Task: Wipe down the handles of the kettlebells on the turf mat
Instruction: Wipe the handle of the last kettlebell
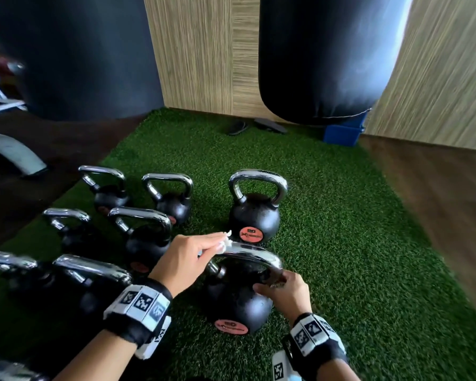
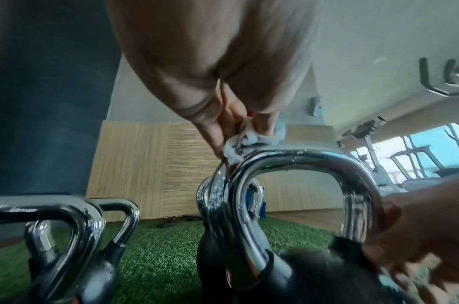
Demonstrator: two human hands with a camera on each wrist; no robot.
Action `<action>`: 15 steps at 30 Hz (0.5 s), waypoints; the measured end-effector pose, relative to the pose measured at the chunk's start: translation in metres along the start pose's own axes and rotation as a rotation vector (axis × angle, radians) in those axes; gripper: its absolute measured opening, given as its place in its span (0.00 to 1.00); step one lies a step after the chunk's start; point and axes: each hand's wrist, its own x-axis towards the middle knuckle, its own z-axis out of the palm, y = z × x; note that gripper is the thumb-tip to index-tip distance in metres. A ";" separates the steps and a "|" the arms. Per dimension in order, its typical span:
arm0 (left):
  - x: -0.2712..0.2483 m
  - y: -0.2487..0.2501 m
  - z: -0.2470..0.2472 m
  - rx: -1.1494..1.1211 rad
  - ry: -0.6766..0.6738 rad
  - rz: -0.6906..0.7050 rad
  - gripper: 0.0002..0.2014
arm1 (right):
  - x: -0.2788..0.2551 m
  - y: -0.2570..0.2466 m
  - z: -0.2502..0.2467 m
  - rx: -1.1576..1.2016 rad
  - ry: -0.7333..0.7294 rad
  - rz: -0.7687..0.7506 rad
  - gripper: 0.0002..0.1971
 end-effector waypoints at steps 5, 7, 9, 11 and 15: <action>-0.008 -0.016 0.002 -0.136 0.060 -0.075 0.15 | 0.017 0.019 0.011 0.100 0.000 0.044 0.37; -0.013 -0.032 0.001 -0.150 0.120 -0.166 0.14 | 0.016 0.017 0.010 0.141 0.000 0.064 0.36; -0.019 -0.050 -0.001 -0.148 0.104 -0.257 0.12 | 0.012 0.011 0.008 0.159 -0.013 0.057 0.31; -0.026 -0.062 -0.001 -0.185 0.063 -0.295 0.13 | 0.007 0.007 0.009 0.179 -0.032 0.070 0.32; -0.032 -0.077 0.010 -0.250 0.097 -0.328 0.16 | 0.006 0.010 0.006 0.156 -0.027 0.036 0.23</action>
